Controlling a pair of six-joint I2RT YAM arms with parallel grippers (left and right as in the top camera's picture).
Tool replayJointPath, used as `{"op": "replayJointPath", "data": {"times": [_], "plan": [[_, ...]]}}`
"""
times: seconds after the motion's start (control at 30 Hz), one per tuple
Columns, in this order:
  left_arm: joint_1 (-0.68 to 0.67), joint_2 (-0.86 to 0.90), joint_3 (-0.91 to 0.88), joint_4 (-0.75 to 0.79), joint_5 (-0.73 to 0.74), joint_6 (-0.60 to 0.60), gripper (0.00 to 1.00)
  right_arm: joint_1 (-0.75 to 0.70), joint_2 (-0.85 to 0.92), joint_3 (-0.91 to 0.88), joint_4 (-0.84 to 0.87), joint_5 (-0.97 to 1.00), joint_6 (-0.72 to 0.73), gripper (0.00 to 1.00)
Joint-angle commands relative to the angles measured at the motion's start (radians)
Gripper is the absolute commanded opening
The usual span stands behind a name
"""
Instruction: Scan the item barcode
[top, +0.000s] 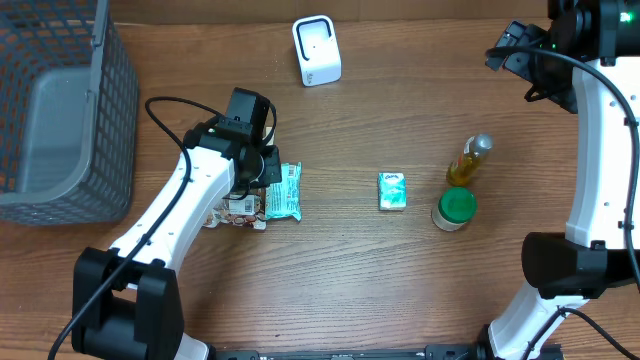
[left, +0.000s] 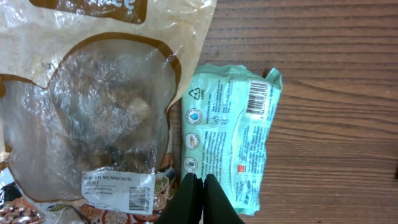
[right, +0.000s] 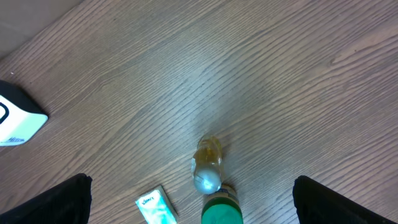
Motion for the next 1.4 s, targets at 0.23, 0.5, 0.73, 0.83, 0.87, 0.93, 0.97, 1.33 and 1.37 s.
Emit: {"op": "replayJointPath", "data": {"times": [0.23,0.5,0.73,0.83,0.87,0.93,0.97,1.33,1.37], "plan": [[-0.006,0.04,-0.026,0.026,-0.01,-0.01,0.05,-0.005,-0.018,0.013,0.002,-0.005,-0.003,1.0],[-0.006,0.065,-0.027,0.023,-0.005,-0.01,0.08,-0.005,-0.018,0.013,0.002,-0.005,-0.003,1.0],[-0.008,0.067,-0.027,0.016,0.024,-0.01,0.08,-0.005,-0.018,0.013,0.002,-0.005,-0.003,1.0],[-0.013,0.067,-0.027,0.012,0.024,-0.01,0.08,-0.005,-0.018,0.013,0.002,-0.005,-0.003,1.0],[-0.018,0.067,-0.027,0.012,0.024,-0.01,0.07,-0.005,-0.018,0.013,0.002,-0.005,-0.003,1.0],[-0.029,0.067,-0.027,0.016,0.023,-0.01,0.08,-0.005,-0.018,0.013,0.002,-0.005,-0.003,1.0],[-0.034,0.067,-0.027,0.019,0.021,-0.01,0.08,-0.005,-0.018,0.013,0.002,-0.005,-0.003,1.0],[-0.069,0.067,-0.027,0.033,-0.007,-0.01,0.09,-0.005,-0.018,0.013,0.002,-0.005,-0.003,1.0],[-0.071,0.067,-0.027,0.033,-0.009,-0.01,0.1,-0.005,-0.018,0.013,0.002,-0.005,-0.003,1.0]]}}
